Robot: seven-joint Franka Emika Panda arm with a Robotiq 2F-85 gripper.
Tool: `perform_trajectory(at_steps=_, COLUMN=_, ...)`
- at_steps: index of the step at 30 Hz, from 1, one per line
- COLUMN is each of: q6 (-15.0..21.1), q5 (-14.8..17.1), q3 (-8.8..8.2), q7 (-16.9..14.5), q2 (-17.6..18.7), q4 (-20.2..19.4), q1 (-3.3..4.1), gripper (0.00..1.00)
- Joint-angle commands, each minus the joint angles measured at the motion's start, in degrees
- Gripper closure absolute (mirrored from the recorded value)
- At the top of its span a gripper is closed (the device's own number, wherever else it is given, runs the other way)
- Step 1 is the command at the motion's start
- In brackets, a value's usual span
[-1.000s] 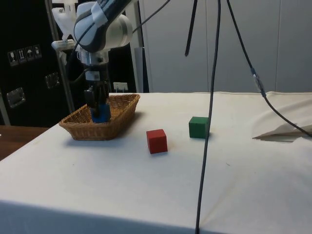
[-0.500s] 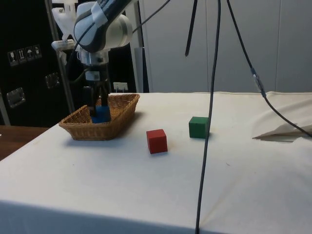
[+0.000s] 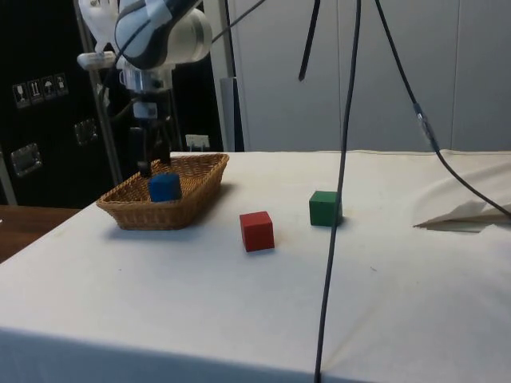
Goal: Pick up the blue cube and place it into the basket.
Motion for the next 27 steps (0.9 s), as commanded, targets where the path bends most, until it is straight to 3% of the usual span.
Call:
perform_trajectory(at_steps=1, q6=-0.5, q5=-0.2, q3=-0.11, q7=-0.1, q2=-0.5, q4=-0.2, q1=0.17, gripper=0.00)
perform_trajectory(at_steps=13, q6=-3.1, q5=-0.9, q3=-0.06, q7=-0.1, q2=-3.3, q4=0.1, q1=0.11, gripper=0.00)
perform_trajectory(at_steps=27, q6=-7.8, q5=-1.7, q3=-0.63, q7=-0.1, q2=-11.1, q4=-3.8, q1=0.34, gripper=0.00)
